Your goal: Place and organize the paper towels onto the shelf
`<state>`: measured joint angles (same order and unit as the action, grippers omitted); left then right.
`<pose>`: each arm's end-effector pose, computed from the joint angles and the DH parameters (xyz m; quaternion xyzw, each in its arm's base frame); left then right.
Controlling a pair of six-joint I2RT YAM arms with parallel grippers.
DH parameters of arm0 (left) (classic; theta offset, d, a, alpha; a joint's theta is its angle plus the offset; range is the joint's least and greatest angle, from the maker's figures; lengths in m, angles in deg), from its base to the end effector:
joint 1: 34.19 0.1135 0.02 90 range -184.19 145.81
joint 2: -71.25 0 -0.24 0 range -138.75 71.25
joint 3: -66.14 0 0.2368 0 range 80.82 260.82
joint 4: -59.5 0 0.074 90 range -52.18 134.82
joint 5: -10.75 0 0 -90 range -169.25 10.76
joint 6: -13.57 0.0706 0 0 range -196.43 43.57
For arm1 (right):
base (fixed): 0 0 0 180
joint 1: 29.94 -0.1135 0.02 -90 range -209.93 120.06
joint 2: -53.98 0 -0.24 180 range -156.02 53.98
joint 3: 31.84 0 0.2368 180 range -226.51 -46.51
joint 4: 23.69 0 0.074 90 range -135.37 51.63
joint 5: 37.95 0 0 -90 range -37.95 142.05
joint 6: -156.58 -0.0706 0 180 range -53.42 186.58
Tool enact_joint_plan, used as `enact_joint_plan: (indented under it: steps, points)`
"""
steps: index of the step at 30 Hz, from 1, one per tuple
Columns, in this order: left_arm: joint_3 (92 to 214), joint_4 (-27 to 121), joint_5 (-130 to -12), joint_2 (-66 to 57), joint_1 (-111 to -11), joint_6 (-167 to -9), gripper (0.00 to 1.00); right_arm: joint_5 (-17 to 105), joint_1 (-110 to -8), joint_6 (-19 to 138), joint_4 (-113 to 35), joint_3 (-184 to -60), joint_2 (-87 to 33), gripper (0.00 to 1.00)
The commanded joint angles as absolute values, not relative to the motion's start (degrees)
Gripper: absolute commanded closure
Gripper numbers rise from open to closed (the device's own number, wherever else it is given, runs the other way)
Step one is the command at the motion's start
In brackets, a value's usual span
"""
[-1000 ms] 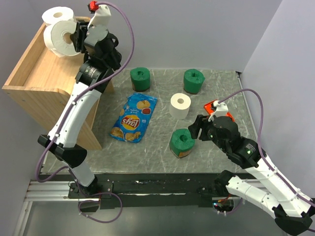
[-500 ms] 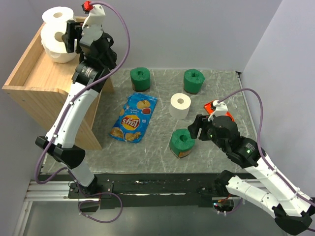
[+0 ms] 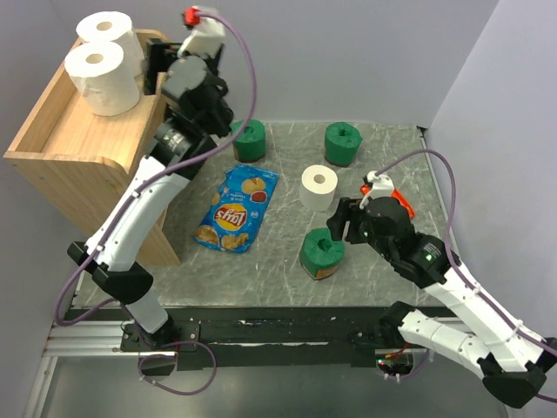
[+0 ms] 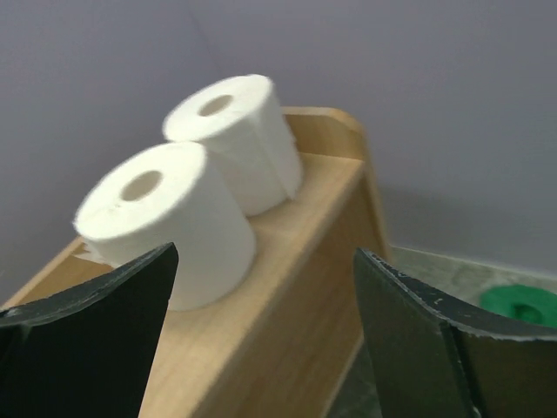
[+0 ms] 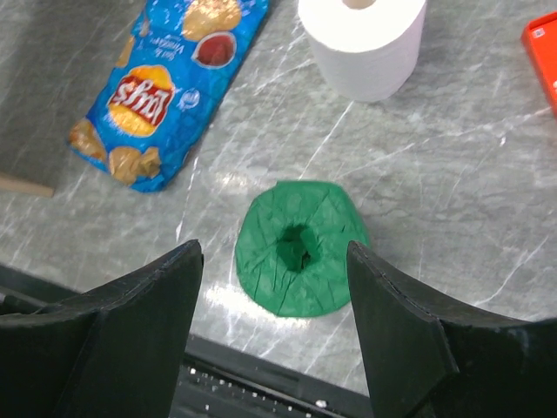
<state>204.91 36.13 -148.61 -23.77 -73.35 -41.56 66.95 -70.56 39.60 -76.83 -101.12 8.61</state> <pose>0.2780 -0.1412 0.5508 -0.0904 0.6561 0.2993 0.6869 0.1575 0.1112 0.3108 -0.0365 0.8571 0.1861 0.4790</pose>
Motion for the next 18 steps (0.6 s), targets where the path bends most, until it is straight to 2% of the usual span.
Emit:
enact_joint_plan:
  steps: [1, 4, 5, 6, 8, 10, 11, 12, 18]
  points:
    - [206.15, 26.84, -145.19, -21.83, -80.76, -49.68, 0.11, 72.95, -70.28, 40.39, -72.65, -104.96, 5.12, 0.26]
    - [206.94, 10.28, -135.19, -20.78, -83.67, -65.93, 0.1, 76.22, -68.62, 41.36, -71.16, -106.28, 1.6, 0.27]
    - [206.25, 7.93, -126.36, -20.16, -83.67, -73.11, 0.09, 75.96, -66.61, 41.45, -70.89, -106.98, -0.23, 0.27]
    - [202.06, 7.21, -122.53, -19.02, -83.59, -74.92, 0.08, 74.74, -65.54, 41.71, -70.37, -107.33, -1.21, 0.27]
    - [190.76, 10.26, -114.11, -14.2, -83.76, -78.95, 0.07, 73.07, -62.65, 41.88, -68.52, -108.12, -3.84, 0.27]
    - [181.41, 14.47, -108.63, -8.07, -83.67, -79.16, 0.01, 71.48, -61.06, 42.41, -66.94, -108.74, -5.6, 0.27]
    - [172.75, 19.11, -104.34, -6.11, -83.67, -78.98, 0.01, 71.39, -60.35, 42.59, -66.5, -109.52, -7.53, 0.27]
    - [169.1, 20.63, -101.6, -4.44, -83.67, -78.89, 0.03, 71.21, -59.04, 42.76, -66.14, -109.97, -8.59, 0.27]
    - [151.41, 27.14, -92.62, 1.55, -84.11, -81.43, 0.04, 63.13, -52.01, 43.12, -64.56, -114.36, -18.26, 0.26]
